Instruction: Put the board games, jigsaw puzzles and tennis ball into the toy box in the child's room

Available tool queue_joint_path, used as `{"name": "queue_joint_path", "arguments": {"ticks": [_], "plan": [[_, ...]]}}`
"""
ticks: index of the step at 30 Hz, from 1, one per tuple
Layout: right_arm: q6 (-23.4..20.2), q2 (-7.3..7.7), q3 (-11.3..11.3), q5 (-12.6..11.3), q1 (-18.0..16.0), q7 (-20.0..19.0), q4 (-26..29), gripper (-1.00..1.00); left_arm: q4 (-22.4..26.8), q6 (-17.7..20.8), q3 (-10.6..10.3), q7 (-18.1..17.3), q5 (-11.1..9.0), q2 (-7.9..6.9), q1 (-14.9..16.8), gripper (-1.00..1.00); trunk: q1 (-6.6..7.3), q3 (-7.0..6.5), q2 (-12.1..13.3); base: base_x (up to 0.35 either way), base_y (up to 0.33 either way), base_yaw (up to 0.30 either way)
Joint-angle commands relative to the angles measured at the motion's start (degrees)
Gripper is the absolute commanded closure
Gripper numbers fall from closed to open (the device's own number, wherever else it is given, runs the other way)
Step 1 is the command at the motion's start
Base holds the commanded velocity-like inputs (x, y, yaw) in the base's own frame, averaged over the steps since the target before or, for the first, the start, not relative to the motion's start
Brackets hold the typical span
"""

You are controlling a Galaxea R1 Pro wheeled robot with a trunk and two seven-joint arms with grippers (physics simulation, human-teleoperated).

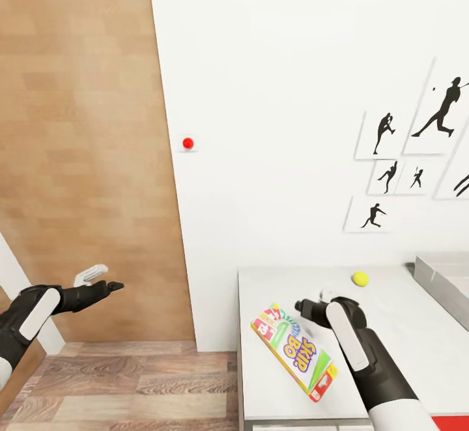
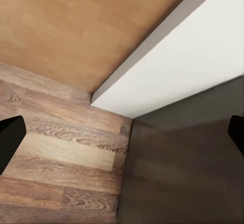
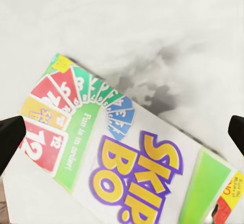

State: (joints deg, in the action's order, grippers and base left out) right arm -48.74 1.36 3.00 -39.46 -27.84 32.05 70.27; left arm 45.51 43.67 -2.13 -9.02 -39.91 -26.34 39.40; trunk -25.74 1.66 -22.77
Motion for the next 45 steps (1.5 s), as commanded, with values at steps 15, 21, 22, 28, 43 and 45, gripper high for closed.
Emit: {"name": "queue_joint_path", "arguments": {"ticks": [15,21,22,28,43,45], "plan": [[0.13,0.77,0.06,-0.68,-2.90,0.60,-6.77,-1.00,0.02,-0.34,-0.94,7.85,1.05,2.76,0.06,-1.00,-0.04,0.14,-0.15,0.000,0.000,0.000],[0.46,0.98,-0.13,-0.67,-4.81,0.56,-11.81,-1.00,0.02,-0.38,-0.95,8.09,1.06,3.30,0.06,-1.00,-0.04,0.14,-0.15,0.000,0.000,0.000],[0.55,0.98,-0.14,-0.64,-5.07,0.54,-12.55,-1.00,0.02,-0.39,-0.95,8.10,1.06,3.36,0.06,-1.00,-0.04,0.14,-0.15,0.000,0.000,0.000],[2.95,1.02,-0.18,-0.50,-6.51,0.39,-17.07,-1.00,0.02,-0.43,-0.95,8.13,1.06,3.59,0.06,-1.00,-0.04,0.14,-0.15,0.000,0.000,0.000],[7.31,1.17,-0.11,-0.34,-7.28,-0.25,-20.74,-1.00,0.02,-0.43,-0.95,8.14,1.06,4.52,0.06,-1.00,-0.04,0.14,-0.15,0.000,0.000,0.000],[8.01,1.24,-0.11,-0.35,-7.34,-0.33,-21.02,-1.00,0.02,-0.43,-0.95,8.14,1.06,4.62,0.06,-1.00,-0.04,0.14,-0.15,0.000,0.000,0.000]]}}
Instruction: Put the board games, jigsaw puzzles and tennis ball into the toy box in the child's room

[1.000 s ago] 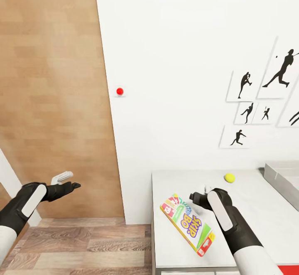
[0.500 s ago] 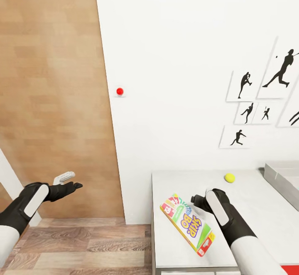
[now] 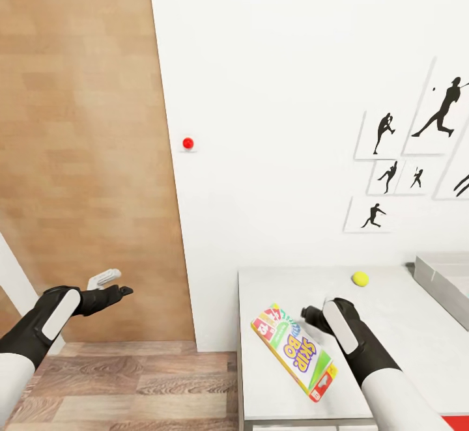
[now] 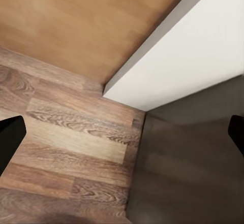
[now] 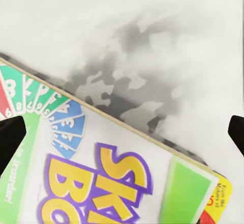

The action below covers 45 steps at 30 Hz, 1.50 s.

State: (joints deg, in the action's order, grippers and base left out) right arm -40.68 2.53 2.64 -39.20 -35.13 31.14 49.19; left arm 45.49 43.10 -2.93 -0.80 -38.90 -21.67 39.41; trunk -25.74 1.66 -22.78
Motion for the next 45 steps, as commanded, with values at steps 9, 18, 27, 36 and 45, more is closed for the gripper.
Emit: {"name": "queue_joint_path", "arguments": {"ticks": [9,18,27,36,45], "plan": [[0.63,0.77,0.26,-0.61,-0.11,0.51,-0.21,-1.00,0.04,0.14,-0.14,-0.08,0.06,0.04,0.06,-1.00,-0.04,0.14,-0.14,0.000,0.005,0.000],[0.31,1.27,0.25,-0.74,-0.53,0.41,-1.36,-1.00,0.04,0.14,-0.14,-0.08,0.06,0.05,0.06,-1.00,-0.04,0.14,-0.14,0.000,0.052,0.000],[-0.04,2.17,0.36,-0.73,-4.75,-5.90,-10.16,-1.00,0.04,0.14,-0.14,-0.08,0.06,0.17,0.06,-1.00,-0.04,0.14,-0.14,0.000,0.004,0.000],[-0.08,4.35,0.67,-0.82,-5.82,-10.86,-12.47,-1.00,0.04,0.14,-0.14,-0.11,0.12,0.22,0.06,-1.00,-0.04,0.14,-0.14,0.000,0.000,0.000],[-1.15,4.85,0.68,-0.91,-5.91,-11.42,-12.72,-1.00,0.04,0.14,-0.19,-0.17,0.14,0.23,0.06,-1.00,-0.04,0.14,-0.14,0.000,0.000,0.000]]}}
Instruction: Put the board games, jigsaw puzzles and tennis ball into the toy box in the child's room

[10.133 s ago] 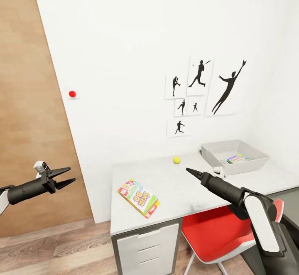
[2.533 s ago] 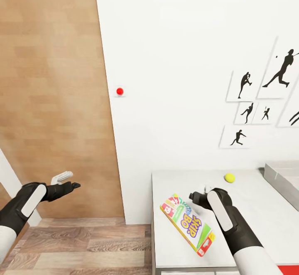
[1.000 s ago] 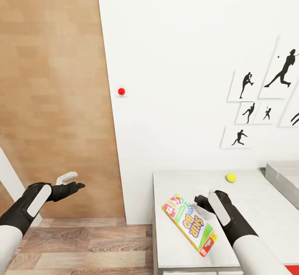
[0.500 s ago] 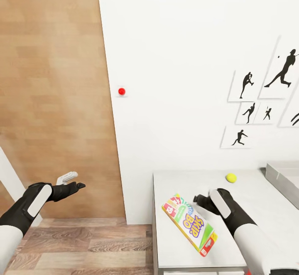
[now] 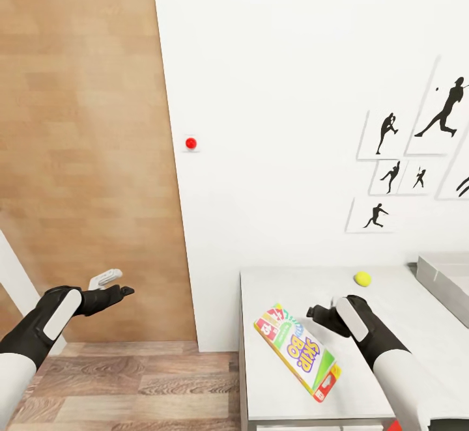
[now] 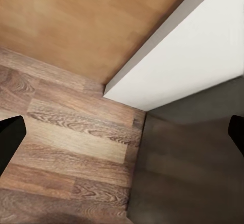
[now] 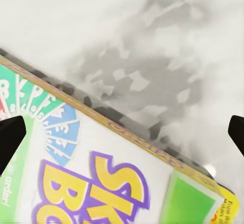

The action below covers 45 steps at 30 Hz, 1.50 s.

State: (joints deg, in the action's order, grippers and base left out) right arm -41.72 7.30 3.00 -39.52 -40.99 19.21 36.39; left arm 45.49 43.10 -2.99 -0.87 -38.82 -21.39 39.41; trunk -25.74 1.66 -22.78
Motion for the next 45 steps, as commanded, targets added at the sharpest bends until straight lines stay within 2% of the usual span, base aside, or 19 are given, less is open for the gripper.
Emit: {"name": "queue_joint_path", "arguments": {"ticks": [1,7,12,20,45], "plan": [[-0.29,0.07,0.32,-0.60,-0.05,0.51,0.06,-1.00,0.04,0.14,-0.15,-0.09,0.06,-0.05,0.05,-1.00,-0.04,0.14,-0.14,0.000,0.000,0.000],[-3.02,0.09,0.28,-0.62,-0.05,0.26,-0.12,-1.00,0.04,0.14,-0.16,-0.10,0.06,-0.05,0.05,-1.00,-0.04,0.14,-0.14,0.000,0.000,0.000],[-4.86,0.14,0.31,-0.57,-0.05,-2.36,-0.17,-1.00,0.04,0.14,-0.16,-0.10,0.06,-0.05,0.05,-1.00,-0.04,0.14,-0.14,0.000,0.000,0.000],[-5.35,0.24,0.47,-0.44,-0.05,-6.04,-0.18,-1.00,0.04,0.14,-0.16,-0.08,0.06,-0.05,0.05,-1.00,-0.04,0.14,-0.14,-0.007,0.000,0.000],[-5.21,0.17,0.60,-0.40,-0.01,-6.59,0.00,-1.00,0.04,0.14,-0.18,-0.08,0.01,0.03,0.05,-1.00,-0.04,0.14,-0.14,-0.002,0.000,0.000]]}}
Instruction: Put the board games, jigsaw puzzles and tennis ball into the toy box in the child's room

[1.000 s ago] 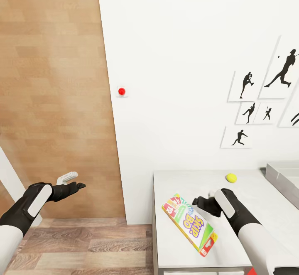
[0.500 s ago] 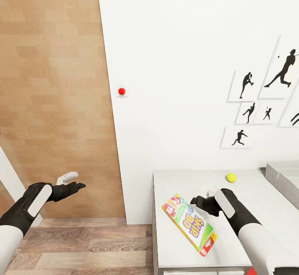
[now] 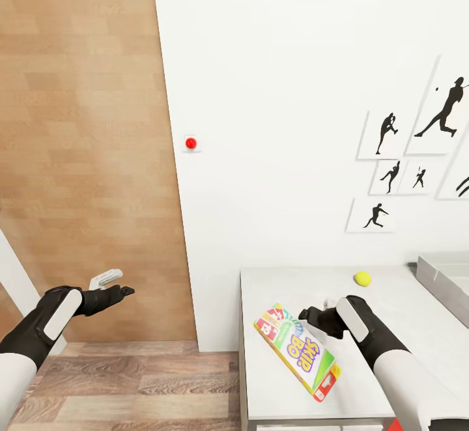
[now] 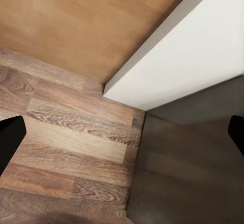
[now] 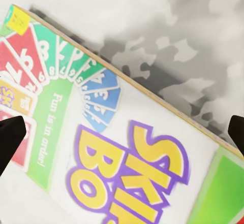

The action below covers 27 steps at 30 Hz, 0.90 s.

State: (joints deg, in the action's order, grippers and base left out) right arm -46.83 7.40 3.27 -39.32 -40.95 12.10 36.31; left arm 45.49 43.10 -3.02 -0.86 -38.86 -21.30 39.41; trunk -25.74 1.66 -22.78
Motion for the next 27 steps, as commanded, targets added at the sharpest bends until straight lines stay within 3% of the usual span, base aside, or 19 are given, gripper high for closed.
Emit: {"name": "queue_joint_path", "arguments": {"ticks": [1,27], "plan": [[-0.10,0.07,0.34,-0.60,-0.06,0.52,0.11,-1.00,0.03,0.14,-0.14,-0.09,0.05,-0.05,0.06,-1.00,-0.04,0.14,-0.14,0.000,0.000,0.000],[-0.02,-0.02,0.33,-0.58,-0.03,0.55,0.23,-1.00,0.03,0.14,-0.14,-0.11,0.03,-0.05,0.06,-1.00,-0.04,1.85,-0.14,0.000,0.000,0.000]]}}
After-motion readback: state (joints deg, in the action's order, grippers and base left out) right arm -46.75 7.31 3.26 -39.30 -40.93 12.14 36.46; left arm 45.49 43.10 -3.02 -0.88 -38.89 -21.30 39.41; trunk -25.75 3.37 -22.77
